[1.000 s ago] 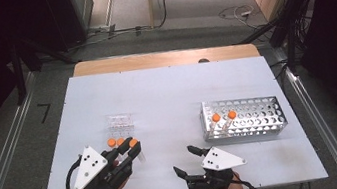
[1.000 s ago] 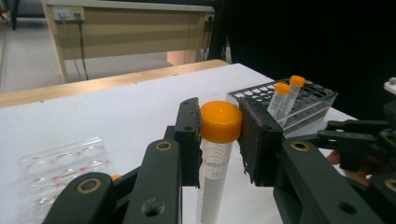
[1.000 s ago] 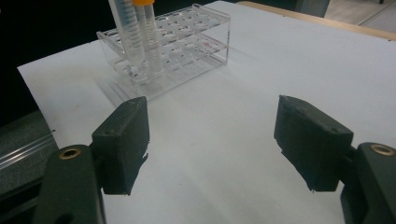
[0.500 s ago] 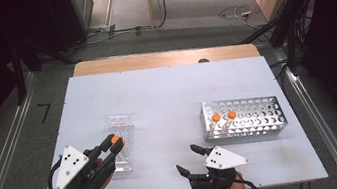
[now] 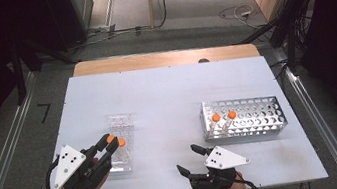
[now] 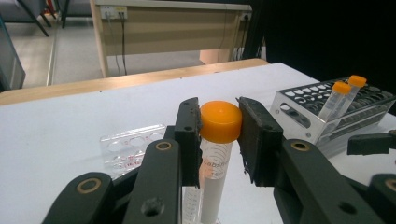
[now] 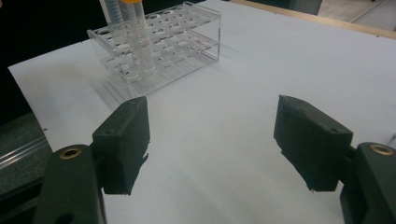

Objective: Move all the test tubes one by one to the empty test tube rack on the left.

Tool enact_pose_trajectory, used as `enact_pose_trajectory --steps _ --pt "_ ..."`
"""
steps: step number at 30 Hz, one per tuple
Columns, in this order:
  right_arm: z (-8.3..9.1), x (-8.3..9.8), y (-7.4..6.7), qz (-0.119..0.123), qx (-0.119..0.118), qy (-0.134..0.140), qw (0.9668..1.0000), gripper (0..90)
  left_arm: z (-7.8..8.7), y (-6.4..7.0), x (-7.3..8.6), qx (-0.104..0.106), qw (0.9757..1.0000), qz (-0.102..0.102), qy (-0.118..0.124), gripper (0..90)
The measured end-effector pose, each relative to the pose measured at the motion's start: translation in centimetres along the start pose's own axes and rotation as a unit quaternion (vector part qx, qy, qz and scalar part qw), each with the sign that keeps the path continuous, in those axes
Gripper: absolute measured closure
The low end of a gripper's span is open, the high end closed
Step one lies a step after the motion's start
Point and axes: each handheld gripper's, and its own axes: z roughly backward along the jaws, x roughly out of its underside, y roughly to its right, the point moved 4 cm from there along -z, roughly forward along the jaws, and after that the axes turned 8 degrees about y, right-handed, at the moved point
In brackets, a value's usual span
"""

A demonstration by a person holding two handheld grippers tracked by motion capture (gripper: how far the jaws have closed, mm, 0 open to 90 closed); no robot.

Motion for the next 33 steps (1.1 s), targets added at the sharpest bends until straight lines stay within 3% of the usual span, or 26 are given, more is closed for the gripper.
enact_pose_trajectory --steps 10,33 --pt "0.02 0.03 -0.02 -0.001 0.000 -0.001 1.0000 25.3 -0.30 0.23 0.71 0.002 0.9999 -0.007 -0.016 69.5" --pt "0.06 0.05 -0.03 0.000 0.001 0.000 1.0000 25.4 -0.34 0.34 0.90 0.001 0.9998 -0.011 -0.018 64.2"
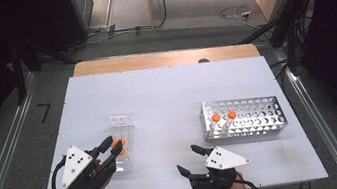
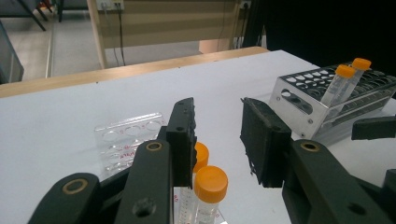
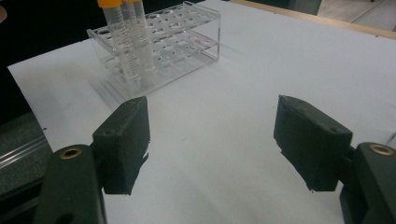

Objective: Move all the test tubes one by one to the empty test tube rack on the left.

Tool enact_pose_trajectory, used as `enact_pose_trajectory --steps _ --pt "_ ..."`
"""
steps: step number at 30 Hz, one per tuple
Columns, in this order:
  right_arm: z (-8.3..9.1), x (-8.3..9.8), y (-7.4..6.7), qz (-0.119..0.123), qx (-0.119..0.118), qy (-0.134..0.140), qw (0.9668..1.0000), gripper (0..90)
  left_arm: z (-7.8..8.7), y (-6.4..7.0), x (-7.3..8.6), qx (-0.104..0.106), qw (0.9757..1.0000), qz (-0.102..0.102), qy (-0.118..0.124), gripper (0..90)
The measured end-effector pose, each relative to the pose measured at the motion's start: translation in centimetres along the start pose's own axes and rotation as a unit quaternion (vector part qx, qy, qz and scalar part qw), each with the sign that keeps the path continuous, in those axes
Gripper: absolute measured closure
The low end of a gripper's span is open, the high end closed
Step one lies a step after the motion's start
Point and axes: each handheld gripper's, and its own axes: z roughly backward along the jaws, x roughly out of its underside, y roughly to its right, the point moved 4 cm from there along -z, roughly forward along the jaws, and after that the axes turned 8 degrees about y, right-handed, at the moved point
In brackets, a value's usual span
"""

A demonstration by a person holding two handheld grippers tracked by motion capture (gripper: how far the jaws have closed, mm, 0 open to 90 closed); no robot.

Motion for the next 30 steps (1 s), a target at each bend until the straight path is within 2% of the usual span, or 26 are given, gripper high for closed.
enact_pose_trajectory --steps 6,13,19,25,30 --pt "0.5 -0.1 0.6 -0.004 0.011 0.003 0.9999 25.5 0.0 0.0 0.0 0.005 1.0000 0.003 0.002 58.3" --pt "2.0 -0.2 2.7 -0.014 0.052 0.009 0.9985 26.0 0.0 0.1 -0.1 0.010 0.9998 0.015 0.005 44.6" --pt "3.5 -0.2 4.5 -0.017 0.093 0.012 0.9954 28.4 -0.4 0.6 0.1 0.011 0.9999 0.005 -0.001 31.0" --pt "4.7 -0.1 6.2 -0.022 0.124 0.015 0.9919 30.7 -0.6 0.9 0.3 0.014 0.9999 0.005 -0.002 27.9" --pt "5.1 0.2 7.8 -0.032 0.156 0.018 0.9871 32.3 -0.7 1.2 0.4 0.015 0.9999 0.001 0.000 25.6"
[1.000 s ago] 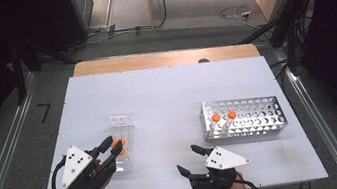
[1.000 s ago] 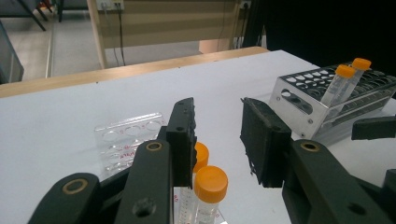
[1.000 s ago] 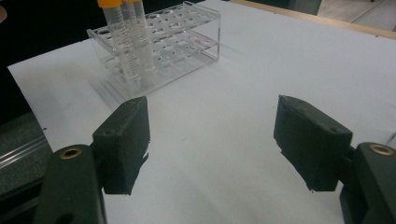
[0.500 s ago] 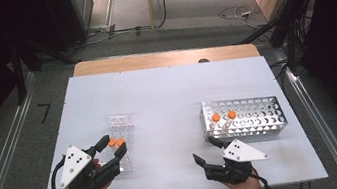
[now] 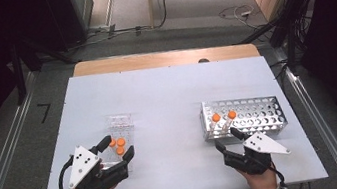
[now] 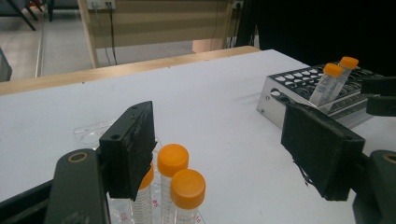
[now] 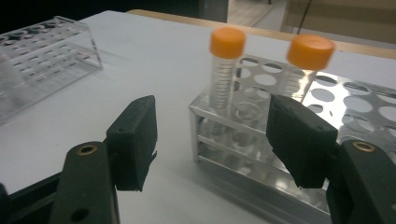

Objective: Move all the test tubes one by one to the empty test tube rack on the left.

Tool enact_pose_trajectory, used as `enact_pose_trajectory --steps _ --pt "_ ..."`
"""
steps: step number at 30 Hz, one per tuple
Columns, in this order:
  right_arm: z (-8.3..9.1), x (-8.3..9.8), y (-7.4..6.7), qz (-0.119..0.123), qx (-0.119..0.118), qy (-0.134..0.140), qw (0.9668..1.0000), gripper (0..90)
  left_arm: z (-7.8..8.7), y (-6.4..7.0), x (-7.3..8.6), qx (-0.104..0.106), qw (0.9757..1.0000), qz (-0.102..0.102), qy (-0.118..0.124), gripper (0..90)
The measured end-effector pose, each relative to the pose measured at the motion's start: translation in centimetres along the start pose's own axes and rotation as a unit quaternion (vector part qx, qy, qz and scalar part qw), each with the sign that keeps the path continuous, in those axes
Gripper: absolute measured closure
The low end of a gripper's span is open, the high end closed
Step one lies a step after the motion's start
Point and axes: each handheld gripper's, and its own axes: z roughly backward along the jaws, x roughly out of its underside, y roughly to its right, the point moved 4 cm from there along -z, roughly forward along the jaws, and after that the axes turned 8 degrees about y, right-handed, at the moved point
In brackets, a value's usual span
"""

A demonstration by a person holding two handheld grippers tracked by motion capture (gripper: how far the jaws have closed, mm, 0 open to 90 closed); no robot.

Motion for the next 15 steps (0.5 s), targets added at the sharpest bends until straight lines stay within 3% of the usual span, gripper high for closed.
enact_pose_trajectory --steps 7,15 --pt "-0.4 0.2 1.9 -0.009 0.036 0.007 0.9993 35.5 -0.2 0.4 0.2 0.006 1.0000 -0.001 -0.004 24.7" --pt "-1.5 0.2 3.2 -0.017 0.047 0.006 0.9987 45.6 -0.4 0.6 0.3 0.010 0.9999 0.002 -0.005 24.4"
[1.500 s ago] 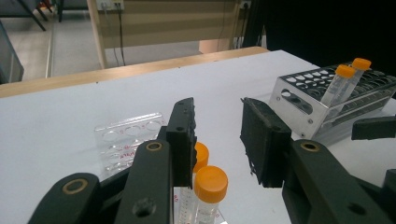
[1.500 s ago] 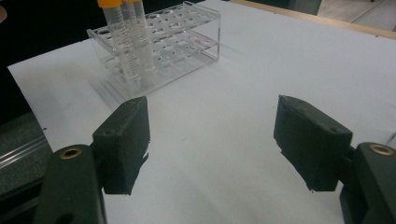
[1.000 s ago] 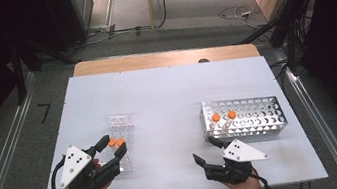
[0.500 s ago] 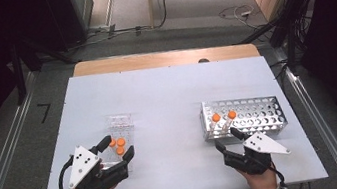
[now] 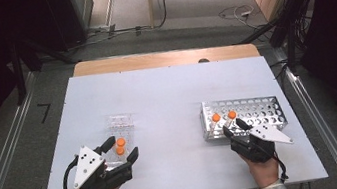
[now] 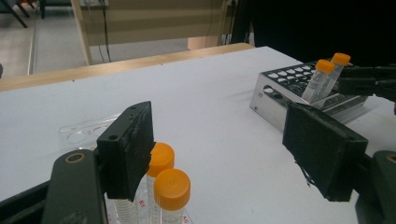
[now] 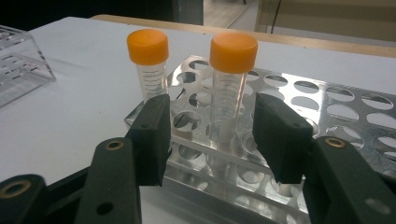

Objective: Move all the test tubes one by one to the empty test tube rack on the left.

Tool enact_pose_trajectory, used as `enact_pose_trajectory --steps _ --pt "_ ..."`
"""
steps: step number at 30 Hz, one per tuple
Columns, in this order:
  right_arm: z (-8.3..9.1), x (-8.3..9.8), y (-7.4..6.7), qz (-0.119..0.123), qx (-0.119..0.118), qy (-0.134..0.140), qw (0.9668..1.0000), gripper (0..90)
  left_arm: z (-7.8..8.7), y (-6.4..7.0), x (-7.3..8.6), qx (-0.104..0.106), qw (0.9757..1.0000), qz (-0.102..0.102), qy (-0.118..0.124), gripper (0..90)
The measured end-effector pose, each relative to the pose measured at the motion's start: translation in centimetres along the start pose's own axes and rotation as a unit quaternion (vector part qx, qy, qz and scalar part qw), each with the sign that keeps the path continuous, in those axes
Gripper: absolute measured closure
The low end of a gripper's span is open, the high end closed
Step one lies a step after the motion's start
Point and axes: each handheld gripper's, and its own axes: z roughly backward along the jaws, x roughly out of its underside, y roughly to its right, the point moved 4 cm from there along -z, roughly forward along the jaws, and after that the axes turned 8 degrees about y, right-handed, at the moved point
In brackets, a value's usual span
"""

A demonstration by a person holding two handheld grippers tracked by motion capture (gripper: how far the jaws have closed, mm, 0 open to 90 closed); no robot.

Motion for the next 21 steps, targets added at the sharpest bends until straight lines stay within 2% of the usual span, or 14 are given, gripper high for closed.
enact_pose_trajectory --steps 10,16,21 --pt "-1.5 0.0 0.5 -0.003 0.008 -0.004 1.0000 56.1 -0.3 0.3 0.3 0.005 1.0000 0.001 -0.008 21.7" --pt "-1.8 0.0 0.6 -0.005 0.006 -0.005 1.0000 60.9 -0.4 0.4 0.3 0.007 0.9999 -0.002 -0.010 21.7" --pt "-2.0 0.1 0.5 -0.001 0.007 -0.007 1.0000 69.0 -0.4 0.5 0.4 0.009 0.9999 0.000 -0.010 21.7"
